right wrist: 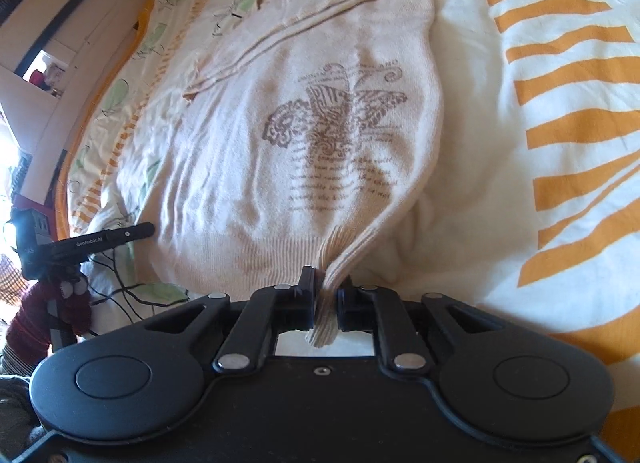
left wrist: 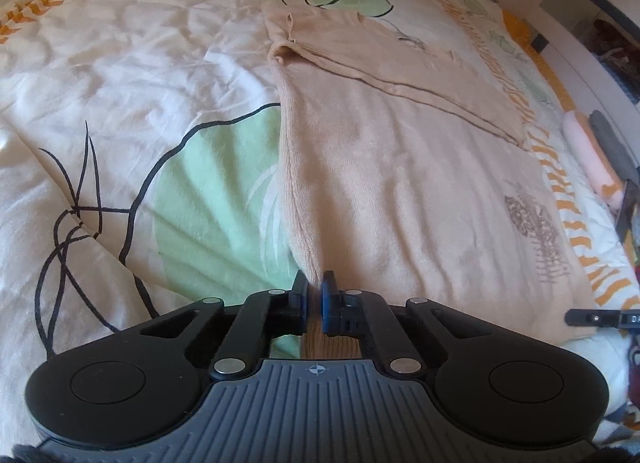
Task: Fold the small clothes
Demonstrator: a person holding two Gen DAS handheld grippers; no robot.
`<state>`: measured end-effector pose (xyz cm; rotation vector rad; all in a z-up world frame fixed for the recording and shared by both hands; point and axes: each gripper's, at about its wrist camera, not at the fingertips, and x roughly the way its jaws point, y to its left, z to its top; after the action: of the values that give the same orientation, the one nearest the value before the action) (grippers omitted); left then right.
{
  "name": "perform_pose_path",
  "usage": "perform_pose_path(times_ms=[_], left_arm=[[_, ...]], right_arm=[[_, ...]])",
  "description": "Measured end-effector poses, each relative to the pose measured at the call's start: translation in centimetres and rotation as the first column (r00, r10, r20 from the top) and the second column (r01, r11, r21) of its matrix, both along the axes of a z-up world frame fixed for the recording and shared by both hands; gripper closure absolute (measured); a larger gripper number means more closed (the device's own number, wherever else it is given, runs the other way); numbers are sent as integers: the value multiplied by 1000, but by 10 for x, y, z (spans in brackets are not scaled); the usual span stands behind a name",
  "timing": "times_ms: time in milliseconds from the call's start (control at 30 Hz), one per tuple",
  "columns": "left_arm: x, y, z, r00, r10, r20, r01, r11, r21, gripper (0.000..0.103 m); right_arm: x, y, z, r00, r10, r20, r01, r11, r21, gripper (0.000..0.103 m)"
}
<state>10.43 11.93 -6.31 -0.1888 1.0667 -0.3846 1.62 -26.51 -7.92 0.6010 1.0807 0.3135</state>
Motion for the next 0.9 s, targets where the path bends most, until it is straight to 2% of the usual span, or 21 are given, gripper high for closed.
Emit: perform_pose_path(times_ms=[133,233,400,500,533,667,800,900], left_arm=[[-5,-3,11,997,1,72,0,1000,-13,98],[-5,0,16,996,30,87,-26,999,-47,98],[-3,6,12,996,61,60,-57,996,-65,98],[-5,9,11,996,68,50,-65,996,-67,98],[-5,9,11,996,73,51,-69,995,-72,98],[-5,14,18,993,89,77,-80,990,-116,98],[3,14,31,986,109,123,-88,982,-165,98],[15,13,42,979,126,157,-94,976,-197,98]], right_arm=[[-3,-6,7,998,-32,61,30,999,42,84],[-4,-11,11,995,-50,86,44,997,66,84],[-6,-18,1,997,-80,7,80,995,67,82],[-7,-11,5,998,-59,17,59,998,7,84],[-7,-8,7,998,-54,25,54,999,-2,89],[-5,-8,19,992,-80,100,77,996,35,90],[6,-15,32,974,-115,193,98,990,97,90],[20,-20,40,961,-136,241,112,988,110,90]])
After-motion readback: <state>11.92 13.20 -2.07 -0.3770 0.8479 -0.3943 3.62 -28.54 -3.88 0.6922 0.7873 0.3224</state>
